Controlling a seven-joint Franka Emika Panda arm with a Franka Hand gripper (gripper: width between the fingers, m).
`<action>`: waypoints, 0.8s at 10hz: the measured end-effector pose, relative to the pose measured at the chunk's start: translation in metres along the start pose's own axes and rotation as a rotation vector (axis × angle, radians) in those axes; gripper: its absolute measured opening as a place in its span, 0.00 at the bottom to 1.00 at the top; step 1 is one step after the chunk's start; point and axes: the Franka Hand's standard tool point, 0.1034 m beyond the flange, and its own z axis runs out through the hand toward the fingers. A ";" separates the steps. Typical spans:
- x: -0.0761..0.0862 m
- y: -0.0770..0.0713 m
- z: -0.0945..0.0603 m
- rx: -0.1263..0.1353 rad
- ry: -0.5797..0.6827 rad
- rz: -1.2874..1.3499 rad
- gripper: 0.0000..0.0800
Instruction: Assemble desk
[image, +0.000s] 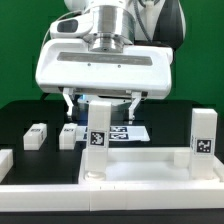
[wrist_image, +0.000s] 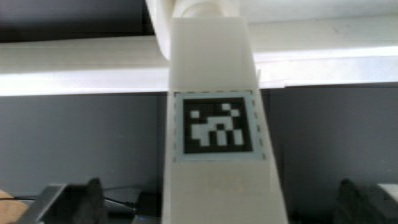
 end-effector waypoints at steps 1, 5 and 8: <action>0.000 0.001 0.000 0.002 -0.010 -0.005 0.81; 0.020 0.011 -0.021 0.085 -0.235 0.006 0.81; 0.018 0.002 -0.014 0.128 -0.413 0.013 0.81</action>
Offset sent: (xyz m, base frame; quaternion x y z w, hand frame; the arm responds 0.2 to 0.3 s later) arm 0.0017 0.0211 0.0322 0.1356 -0.2098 0.0397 0.9675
